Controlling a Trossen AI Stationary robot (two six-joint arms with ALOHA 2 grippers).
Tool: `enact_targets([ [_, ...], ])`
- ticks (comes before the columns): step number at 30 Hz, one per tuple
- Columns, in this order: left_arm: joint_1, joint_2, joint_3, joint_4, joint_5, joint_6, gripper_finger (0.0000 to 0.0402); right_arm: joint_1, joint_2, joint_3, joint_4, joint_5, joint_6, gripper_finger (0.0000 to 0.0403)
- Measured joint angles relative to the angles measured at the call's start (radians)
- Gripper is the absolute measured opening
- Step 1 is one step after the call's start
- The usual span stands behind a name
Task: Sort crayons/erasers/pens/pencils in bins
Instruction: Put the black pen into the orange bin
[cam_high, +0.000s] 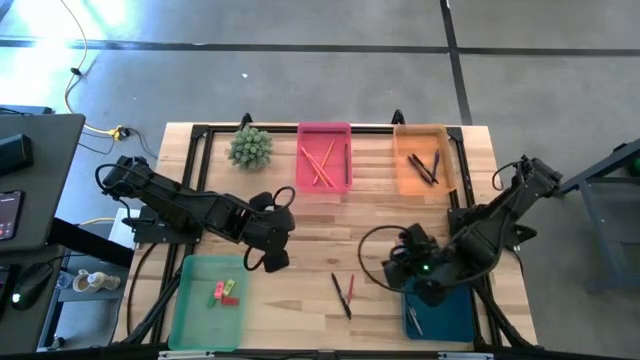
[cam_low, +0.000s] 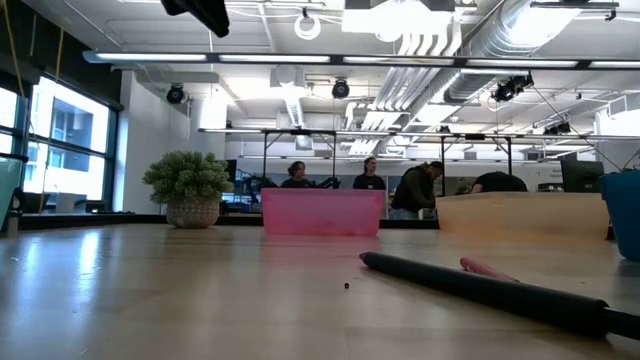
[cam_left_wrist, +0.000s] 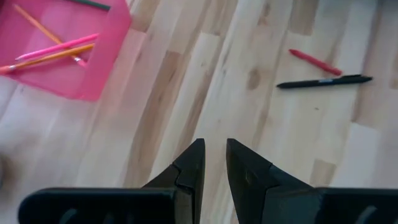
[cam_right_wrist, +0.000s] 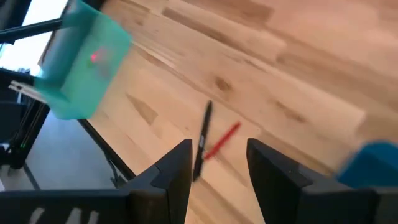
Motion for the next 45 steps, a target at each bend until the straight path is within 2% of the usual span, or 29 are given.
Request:
enact_targets([
  [9,0.042,-0.003,0.000,-0.003,-0.020,-0.034,0.0054,-0.088,0.141,0.223,-0.033,-0.025,-0.398,0.0145],
  [15,0.051,-0.004,0.000,-0.041,0.025,-0.063,0.0054,-0.134,0.249,0.332,-0.118,-0.145,-0.530,0.0145],
  [23,0.041,-0.007,0.000,-0.357,0.004,-0.249,0.0054,-0.152,0.340,0.343,-0.141,-0.229,-0.418,0.0145],
  [27,0.034,-0.008,0.000,-0.433,-0.045,-0.255,0.0054,-0.154,0.369,0.343,-0.141,-0.238,-0.353,0.0145],
  [36,0.108,-0.008,0.000,-0.437,-0.089,-0.005,0.0042,-0.194,0.406,0.343,-0.125,-0.204,-0.157,0.0145],
  [45,0.241,-0.075,-0.001,-0.439,-0.086,0.275,0.0027,-0.246,0.425,0.343,0.062,-0.180,-0.147,0.0145],
])
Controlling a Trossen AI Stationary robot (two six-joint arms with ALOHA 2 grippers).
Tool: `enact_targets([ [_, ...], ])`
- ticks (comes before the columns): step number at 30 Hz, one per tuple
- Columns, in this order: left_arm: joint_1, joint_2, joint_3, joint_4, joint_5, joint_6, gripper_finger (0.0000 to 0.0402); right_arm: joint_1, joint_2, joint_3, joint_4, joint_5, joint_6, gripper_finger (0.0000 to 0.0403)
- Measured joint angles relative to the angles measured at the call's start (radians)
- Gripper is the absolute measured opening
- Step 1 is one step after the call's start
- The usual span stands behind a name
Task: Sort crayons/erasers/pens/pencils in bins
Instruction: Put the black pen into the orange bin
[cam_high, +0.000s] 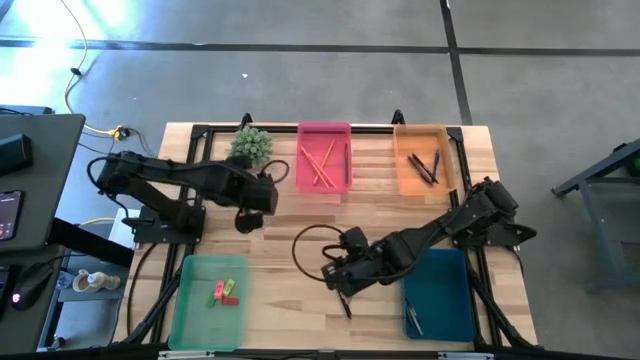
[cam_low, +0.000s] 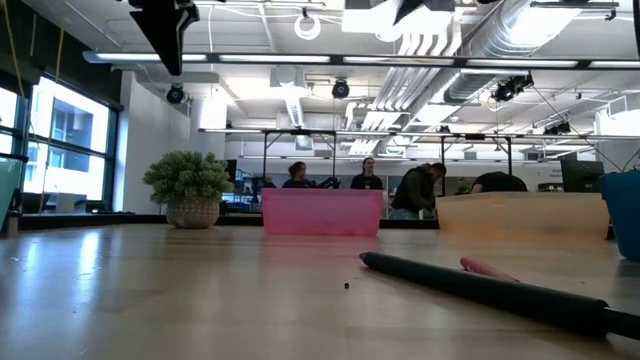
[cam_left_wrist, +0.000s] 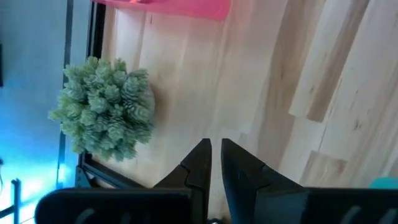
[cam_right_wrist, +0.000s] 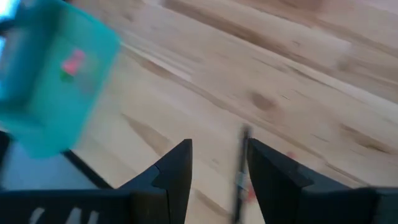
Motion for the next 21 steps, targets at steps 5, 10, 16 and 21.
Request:
enact_targets([
  [5,0.095,-0.069,-0.001,0.018,0.081,0.090,0.0021,-0.006,0.000,0.000,0.160,0.076,-0.051,0.0145],
  [10,0.167,-0.164,-0.008,0.124,0.172,0.152,0.0014,-0.018,0.000,0.000,0.254,0.088,-0.088,0.0144],
  [16,0.217,-0.304,-0.189,0.318,0.313,0.170,0.0006,-0.021,0.000,0.000,0.337,0.120,-0.138,0.0131],
  [21,0.245,-0.393,-0.362,0.453,0.372,0.128,0.0001,-0.026,0.000,0.021,0.360,0.124,-0.195,0.0110],
])
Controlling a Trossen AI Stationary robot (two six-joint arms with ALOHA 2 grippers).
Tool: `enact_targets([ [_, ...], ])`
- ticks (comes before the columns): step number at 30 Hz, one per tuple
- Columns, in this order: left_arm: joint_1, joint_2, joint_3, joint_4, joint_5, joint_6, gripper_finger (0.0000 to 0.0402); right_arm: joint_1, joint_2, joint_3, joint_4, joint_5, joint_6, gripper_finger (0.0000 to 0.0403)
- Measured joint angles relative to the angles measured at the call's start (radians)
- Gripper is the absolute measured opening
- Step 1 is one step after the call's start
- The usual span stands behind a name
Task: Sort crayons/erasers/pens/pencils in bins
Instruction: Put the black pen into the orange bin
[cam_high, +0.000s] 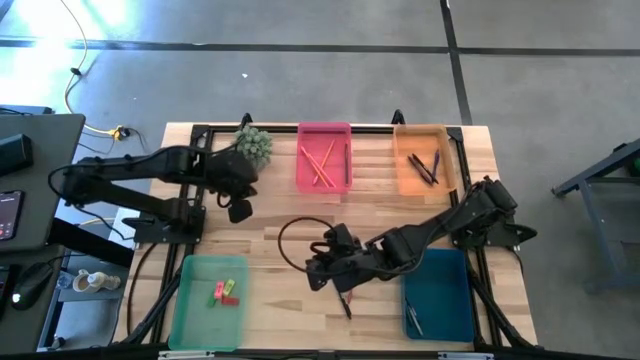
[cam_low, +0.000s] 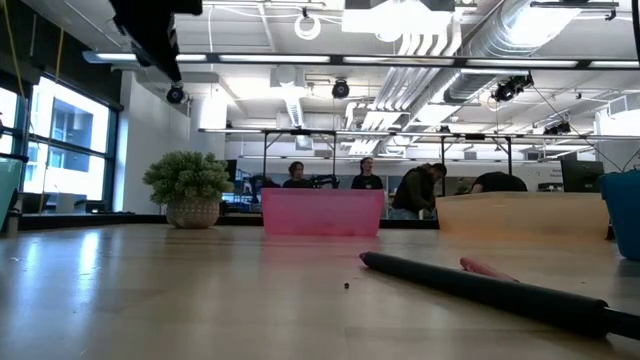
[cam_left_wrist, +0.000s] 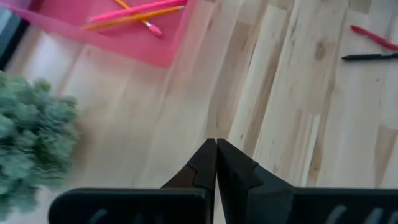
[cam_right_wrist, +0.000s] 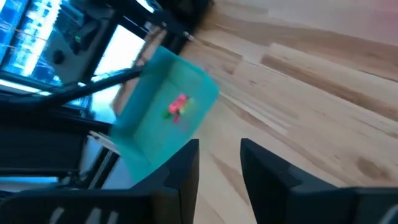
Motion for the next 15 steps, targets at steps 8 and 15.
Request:
enact_targets([
  [8,0.036,-0.069,-0.150,0.052,0.070,-0.037,0.0000,-0.028,0.000,0.080,-0.008,0.001,-0.129,0.0085],
  [15,0.047,-0.075,-0.164,0.053,0.078,-0.039,0.0000,-0.051,-0.002,0.099,-0.131,-0.088,-0.119,0.0083],
])
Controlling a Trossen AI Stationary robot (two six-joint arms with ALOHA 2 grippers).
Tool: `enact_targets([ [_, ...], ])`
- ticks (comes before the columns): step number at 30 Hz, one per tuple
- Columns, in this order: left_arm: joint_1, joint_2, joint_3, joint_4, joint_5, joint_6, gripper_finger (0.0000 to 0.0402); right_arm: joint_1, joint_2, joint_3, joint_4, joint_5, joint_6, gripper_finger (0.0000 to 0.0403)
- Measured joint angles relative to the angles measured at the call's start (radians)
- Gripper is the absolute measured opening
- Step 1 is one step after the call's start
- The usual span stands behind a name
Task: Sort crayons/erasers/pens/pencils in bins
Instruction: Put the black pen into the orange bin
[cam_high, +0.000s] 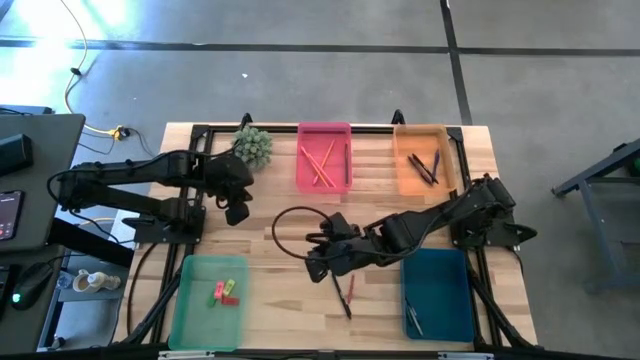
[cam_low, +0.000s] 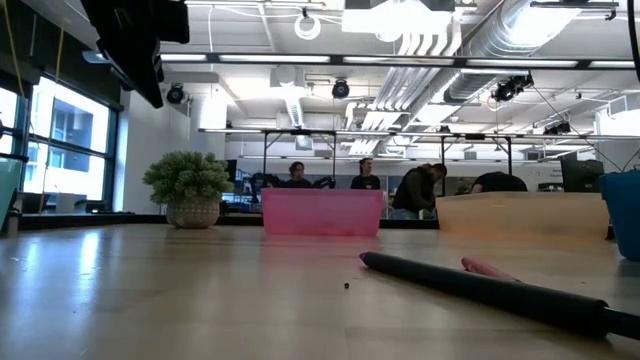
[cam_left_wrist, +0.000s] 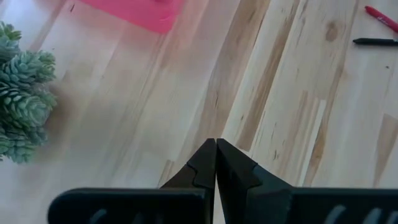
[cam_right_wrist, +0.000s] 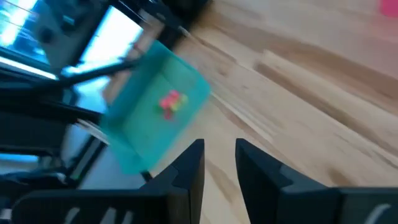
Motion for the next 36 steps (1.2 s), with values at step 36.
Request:
enact_targets([
  [36,-0.001,0.002,0.000,0.000,-0.012,-0.136,0.0002,0.038,0.096,-0.002,-0.281,-0.032,0.276,0.0174],
])
